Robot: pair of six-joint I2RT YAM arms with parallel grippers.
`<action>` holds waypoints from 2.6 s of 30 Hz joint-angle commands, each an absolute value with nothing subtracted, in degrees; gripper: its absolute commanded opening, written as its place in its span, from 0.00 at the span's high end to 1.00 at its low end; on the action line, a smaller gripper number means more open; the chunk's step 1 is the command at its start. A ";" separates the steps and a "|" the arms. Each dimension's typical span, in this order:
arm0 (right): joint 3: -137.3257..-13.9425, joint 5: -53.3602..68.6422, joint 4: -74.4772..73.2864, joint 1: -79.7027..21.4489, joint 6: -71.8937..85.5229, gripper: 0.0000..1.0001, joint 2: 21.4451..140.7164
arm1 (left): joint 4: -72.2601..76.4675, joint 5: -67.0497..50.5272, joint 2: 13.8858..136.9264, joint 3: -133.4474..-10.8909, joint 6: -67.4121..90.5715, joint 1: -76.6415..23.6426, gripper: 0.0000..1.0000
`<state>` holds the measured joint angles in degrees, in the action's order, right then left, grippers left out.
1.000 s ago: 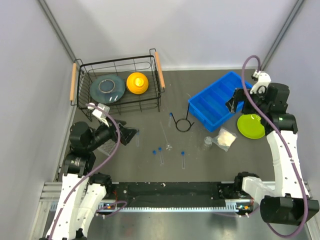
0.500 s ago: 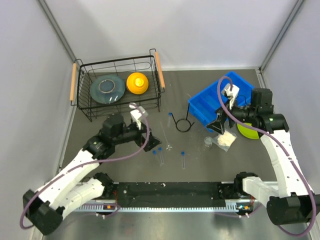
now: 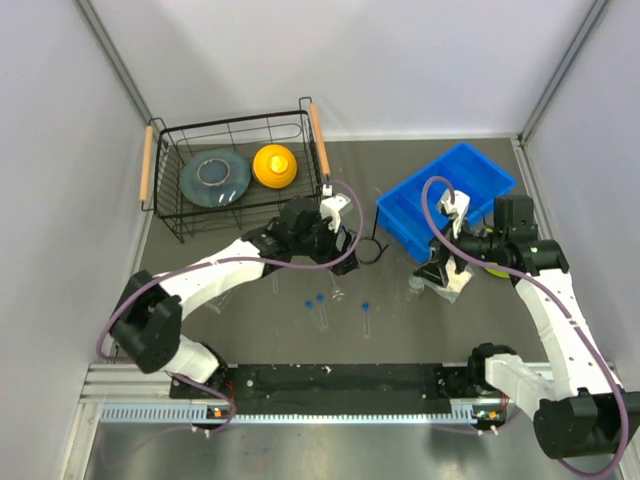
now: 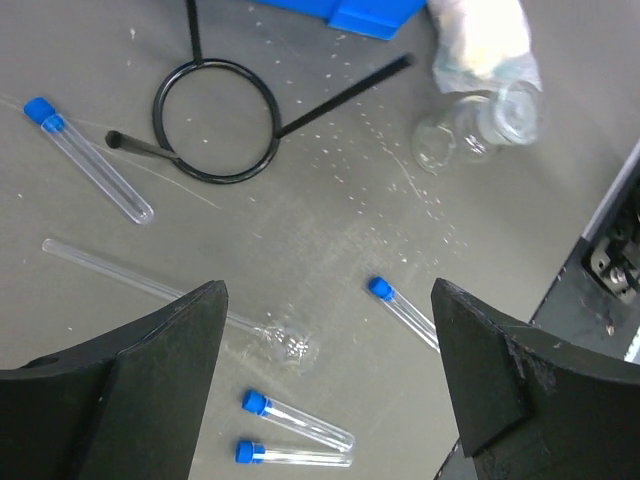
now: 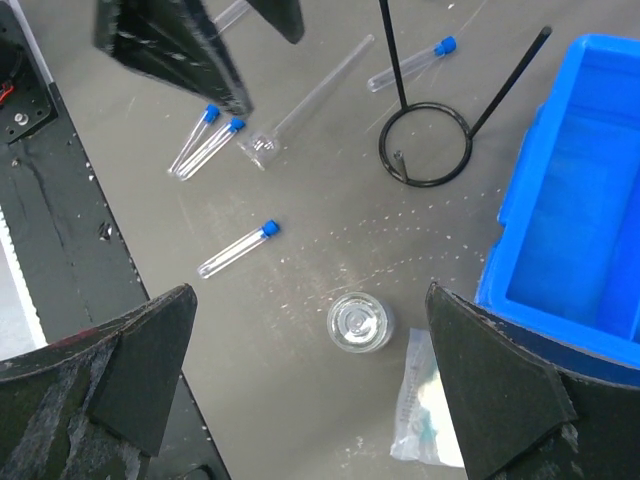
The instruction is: Organize the chemistry lab equipment
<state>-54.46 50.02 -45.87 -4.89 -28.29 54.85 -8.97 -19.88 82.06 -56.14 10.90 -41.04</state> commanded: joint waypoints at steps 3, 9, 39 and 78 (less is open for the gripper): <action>-52.91 52.03 -44.83 -5.36 -29.27 0.01 55.28 | -4.14 -11.52 88.93 -61.43 18.79 -40.87 0.16; -52.74 52.56 -43.25 -5.27 -28.48 0.01 57.30 | -0.44 -6.42 94.56 -62.48 21.27 -40.69 0.27; -52.38 53.53 -40.60 -5.27 -26.37 0.01 57.66 | 3.34 -2.28 99.23 -67.41 22.23 -40.08 1.00; -66.09 54.59 -45.79 -17.22 -29.18 0.27 62.13 | 17.23 -22.85 75.58 -48.78 61.17 -40.87 1.00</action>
<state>-62.13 56.36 -47.37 -15.05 -28.64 60.45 10.41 -21.12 77.80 -48.51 58.02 -40.34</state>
